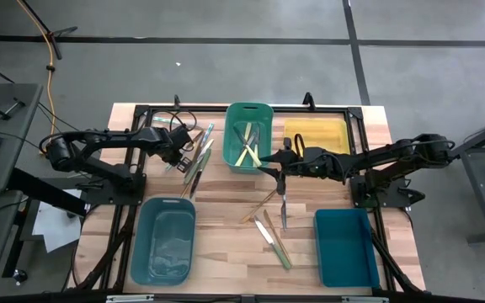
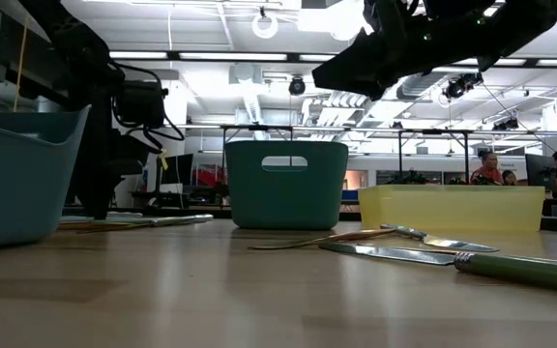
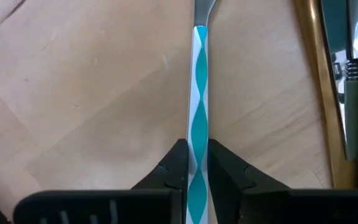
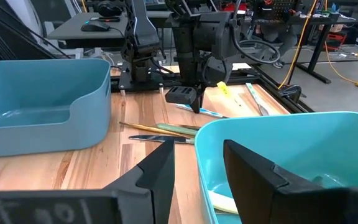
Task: Sort silverware by color (type)
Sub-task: Put the blue patterned knife into the yellow bin
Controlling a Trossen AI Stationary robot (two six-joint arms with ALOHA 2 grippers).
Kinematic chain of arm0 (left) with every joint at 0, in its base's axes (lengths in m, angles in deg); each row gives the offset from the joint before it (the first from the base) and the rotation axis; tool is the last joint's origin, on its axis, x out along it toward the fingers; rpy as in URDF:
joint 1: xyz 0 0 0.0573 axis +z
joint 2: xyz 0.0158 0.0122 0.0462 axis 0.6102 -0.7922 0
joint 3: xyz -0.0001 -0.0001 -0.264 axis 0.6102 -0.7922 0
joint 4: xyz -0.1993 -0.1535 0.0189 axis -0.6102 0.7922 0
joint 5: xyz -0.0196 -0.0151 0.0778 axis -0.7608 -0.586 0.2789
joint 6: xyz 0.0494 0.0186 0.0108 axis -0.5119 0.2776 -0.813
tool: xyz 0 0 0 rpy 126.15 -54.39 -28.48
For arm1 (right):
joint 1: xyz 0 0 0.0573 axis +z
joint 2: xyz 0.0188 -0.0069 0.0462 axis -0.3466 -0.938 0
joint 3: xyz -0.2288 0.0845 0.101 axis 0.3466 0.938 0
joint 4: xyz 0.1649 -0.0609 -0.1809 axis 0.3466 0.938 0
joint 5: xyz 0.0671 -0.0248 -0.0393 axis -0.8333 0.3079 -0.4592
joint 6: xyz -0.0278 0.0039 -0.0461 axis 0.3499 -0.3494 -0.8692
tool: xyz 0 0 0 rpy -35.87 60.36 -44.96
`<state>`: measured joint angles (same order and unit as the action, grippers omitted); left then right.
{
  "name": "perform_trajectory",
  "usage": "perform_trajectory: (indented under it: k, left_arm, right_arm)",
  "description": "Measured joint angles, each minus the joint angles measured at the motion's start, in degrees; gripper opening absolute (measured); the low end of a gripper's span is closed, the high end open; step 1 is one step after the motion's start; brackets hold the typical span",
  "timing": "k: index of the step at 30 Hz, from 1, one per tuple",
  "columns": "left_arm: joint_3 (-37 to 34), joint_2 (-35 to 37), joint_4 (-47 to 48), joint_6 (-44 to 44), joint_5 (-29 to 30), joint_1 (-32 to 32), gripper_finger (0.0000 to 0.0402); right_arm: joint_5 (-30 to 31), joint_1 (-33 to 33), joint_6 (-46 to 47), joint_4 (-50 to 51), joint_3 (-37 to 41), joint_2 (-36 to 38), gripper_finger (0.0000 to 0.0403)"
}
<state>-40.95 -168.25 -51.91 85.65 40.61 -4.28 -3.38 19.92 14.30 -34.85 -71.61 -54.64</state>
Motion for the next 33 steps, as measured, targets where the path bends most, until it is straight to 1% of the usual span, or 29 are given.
perform_trajectory:
  k: [4, 9, 11, 14, 20, 24, 26, 30, 33]
  left_arm:
    - [0.9, -0.1, 1.2, -0.2, -0.2, 0.0, 0.0028]
    - [3.6, 1.3, 7.3, -2.8, 1.4, 0.1, 0.003]
    - [5.5, 3.0, 7.4, -3.1, 3.2, 0.1, 0.0028]
    - [7.1, 6.1, 10.7, -3.1, 6.7, 0.1, 0.0028]
    - [11.0, 15.0, 13.2, -3.5, 9.8, 0.1, 0.003]
    - [12.9, 22.9, 10.4, -6.7, 10.5, -0.8, 0.0028]
    - [12.9, 27.1, 6.9, -7.9, 10.1, -2.3, 0.003]
    - [12.8, 34.6, -1.1, -9.9, 6.9, -6.5, 0.0028]
    - [12.8, 38.0, -7.8, -11.3, 4.7, -10.7, 0.0027]
  right_arm:
    - [0.0, 0.0, 0.0, 0.5, 0.0, 0.0, 0.0134]
    - [0.0, 0.0, 0.0, 1.1, 0.0, 0.0, 0.0134]
    - [0.0, 0.0, 0.0, 1.2, 0.0, 0.0, 0.0134]
    - [0.0, 0.0, 0.0, 1.2, 0.0, 0.0, 0.0134]
    - [0.0, 0.0, 0.0, 1.4, 0.0, 0.0, 0.0134]
    - [0.0, 0.0, 0.0, 1.4, 0.0, 0.0, 0.0134]
    - [0.0, 0.0, 0.0, 1.3, 0.0, 0.0, 0.0134]
    - [0.0, 0.0, 0.0, 1.1, 0.0, 0.0, 0.0134]
    - [0.0, 0.0, 0.0, 1.1, 0.0, 0.0, 0.0134]
